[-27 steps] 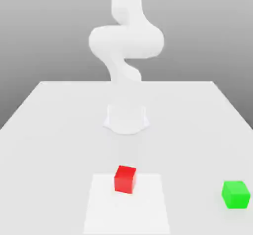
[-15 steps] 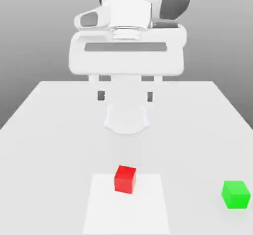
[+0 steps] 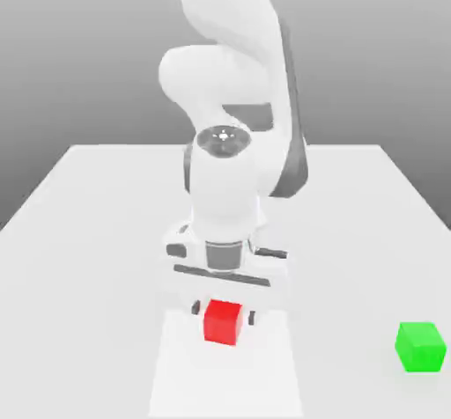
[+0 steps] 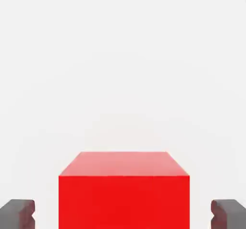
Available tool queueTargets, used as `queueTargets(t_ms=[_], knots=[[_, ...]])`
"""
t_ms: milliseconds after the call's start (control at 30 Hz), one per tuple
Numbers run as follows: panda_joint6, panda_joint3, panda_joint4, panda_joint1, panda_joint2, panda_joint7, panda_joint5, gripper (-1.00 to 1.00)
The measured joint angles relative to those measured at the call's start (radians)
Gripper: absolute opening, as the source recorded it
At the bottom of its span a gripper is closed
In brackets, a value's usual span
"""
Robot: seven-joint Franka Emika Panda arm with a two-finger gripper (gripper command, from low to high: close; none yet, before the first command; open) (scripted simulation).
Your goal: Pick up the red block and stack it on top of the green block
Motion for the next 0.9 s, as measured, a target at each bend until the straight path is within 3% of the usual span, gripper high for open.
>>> queueTargets(t_ms=[167,400,800,900], knots=[[0.003,0.0,0.0,-0.001,0.002,0.004,-0.005,-1.0],[-0.193,0.022,-0.032,-0.008,-0.226,-0.032,0.046,-1.0],[-0.439,0.254,0.36,0.35,-0.072,-0.488,-0.025,-1.0],[-0.389,0.253,0.398,0.38,0.021,-0.489,-0.083,-1.0]])
